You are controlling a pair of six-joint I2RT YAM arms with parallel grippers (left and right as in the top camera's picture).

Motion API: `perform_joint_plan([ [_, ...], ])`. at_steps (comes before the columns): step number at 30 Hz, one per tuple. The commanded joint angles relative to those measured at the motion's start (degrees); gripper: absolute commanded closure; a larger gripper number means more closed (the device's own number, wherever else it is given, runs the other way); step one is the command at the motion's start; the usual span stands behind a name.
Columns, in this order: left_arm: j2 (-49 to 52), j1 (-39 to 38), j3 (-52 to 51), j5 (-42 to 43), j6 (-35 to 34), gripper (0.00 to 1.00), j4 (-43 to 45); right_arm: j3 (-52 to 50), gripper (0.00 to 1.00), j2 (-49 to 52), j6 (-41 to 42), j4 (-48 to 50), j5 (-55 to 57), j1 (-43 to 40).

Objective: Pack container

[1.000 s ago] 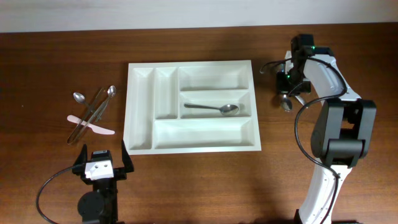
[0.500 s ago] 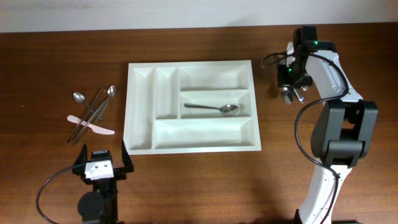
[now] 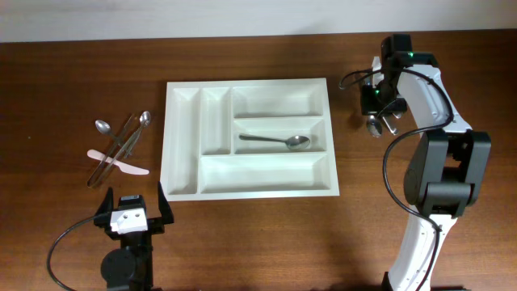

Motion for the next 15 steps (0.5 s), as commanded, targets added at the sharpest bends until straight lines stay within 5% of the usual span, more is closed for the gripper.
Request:
perform_joint_plan([
  [1,-0.5,0.3,-0.1,0.7,0.5,0.01,-0.3,0.9,0.96,0.2,-0.6,0.0,0.8,0.1],
  [15,-0.5,0.3,-0.1,0.6,0.5,0.01,-0.3,-5.8,0.96,0.2,-0.5,0.3,0.7,-0.3],
])
